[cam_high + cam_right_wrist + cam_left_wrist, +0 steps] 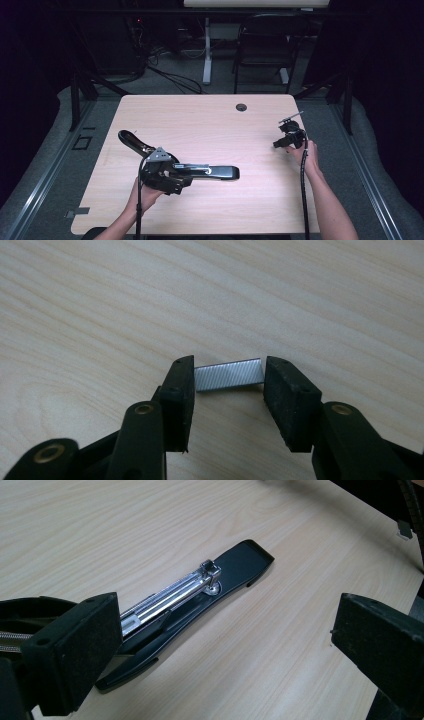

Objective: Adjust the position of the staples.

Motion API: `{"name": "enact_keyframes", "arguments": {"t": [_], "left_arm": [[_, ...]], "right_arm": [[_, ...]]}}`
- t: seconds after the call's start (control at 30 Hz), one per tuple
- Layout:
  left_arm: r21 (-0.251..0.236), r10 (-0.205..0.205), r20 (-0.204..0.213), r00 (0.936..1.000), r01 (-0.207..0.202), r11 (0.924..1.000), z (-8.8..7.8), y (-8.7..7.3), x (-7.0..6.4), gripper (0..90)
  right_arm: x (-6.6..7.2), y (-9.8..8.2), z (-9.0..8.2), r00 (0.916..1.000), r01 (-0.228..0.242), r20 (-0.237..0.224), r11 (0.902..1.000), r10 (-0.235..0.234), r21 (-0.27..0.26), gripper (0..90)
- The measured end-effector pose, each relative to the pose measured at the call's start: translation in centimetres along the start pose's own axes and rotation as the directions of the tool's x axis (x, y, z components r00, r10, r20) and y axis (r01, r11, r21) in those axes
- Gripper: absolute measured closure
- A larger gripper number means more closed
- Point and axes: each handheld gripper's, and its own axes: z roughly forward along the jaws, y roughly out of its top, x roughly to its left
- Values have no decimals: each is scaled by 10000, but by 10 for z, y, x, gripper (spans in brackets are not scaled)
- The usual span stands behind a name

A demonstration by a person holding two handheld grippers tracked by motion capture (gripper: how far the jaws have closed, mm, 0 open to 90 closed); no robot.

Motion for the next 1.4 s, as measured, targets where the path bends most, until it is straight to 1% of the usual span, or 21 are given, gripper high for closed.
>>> {"name": "enact_keyframes", "arguments": {"t": [0.3,0.33,0.37,0.4,0.47,0.7,0.8,0.9,0.93,1.0,1.13,1.2,1.23,1.27,1.3,1.33,1.37,1.4], "left_arm": [[5,14,-10,10000,-14,10000,0,0,0,0],[6,14,-11,10000,-14,10000,0,0,0,0],[6,16,-12,10000,-16,10000,0,0,0,0],[8,15,-9,10000,-15,10000,0,0,0,0],[12,21,-2,10000,-21,10000,0,0,-1,0],[17,26,-2,10000,-26,10000,0,0,0,0],[16,27,3,10000,-27,10000,0,0,0,0],[26,27,14,10000,-27,10000,0,0,-1,0],[27,22,19,10000,-22,10000,0,0,-1,0],[-9,16,-1,10000,-16,10000,1,0,-1,0],[-9,21,-4,10000,-21,10000,1,0,-1,0],[-2,17,-2,10000,-17,10000,1,0,-1,0],[2,21,-3,10000,-21,10000,1,0,-1,0],[-1,13,-2,10000,-13,10000,1,0,-1,0],[31,42,18,10000,-42,10000,1,0,-1,0],[22,44,14,10000,-44,10000,1,0,-1,0],[4,41,2,10000,-41,10000,1,0,-1,0],[6,39,3,10000,-39,10000,1,0,-1,0]], "right_arm": [[0,0,0,10000,47,-19,10000,-47,17,569],[0,0,-1,10000,34,40,10000,-34,-16,569],[0,0,-1,10000,-1,-61,10000,0,-64,569],[0,0,-2,9999,95,-32,9999,-95,35,569],[0,0,-2,9999,125,-44,9999,-125,10,569],[0,0,-2,9999,142,-52,9999,-142,15,571],[1,0,-2,10000,81,-45,9999,-82,-146,571],[1,0,-3,9999,120,-96,9999,-121,-96,572],[0,1,-4,9998,176,-91,9998,-176,1,572],[0,1,-4,9998,85,-153,9999,-86,-93,572],[1,0,-5,10000,19,-95,9998,-21,-190,572],[0,0,-5,10000,40,-71,9999,-42,-149,573],[0,0,-4,9999,25,-149,9999,-28,-165,572],[0,0,-4,9999,76,-123,9999,-77,-82,572],[0,0,-4,9999,2,-132,10000,-3,-85,572],[0,0,-3,9998,161,-74,9998,-160,137,572],[0,0,-2,9999,142,-20,9997,-142,196,572],[-1,-1,-1,9998,160,-116,9997,-158,210,571]]}}
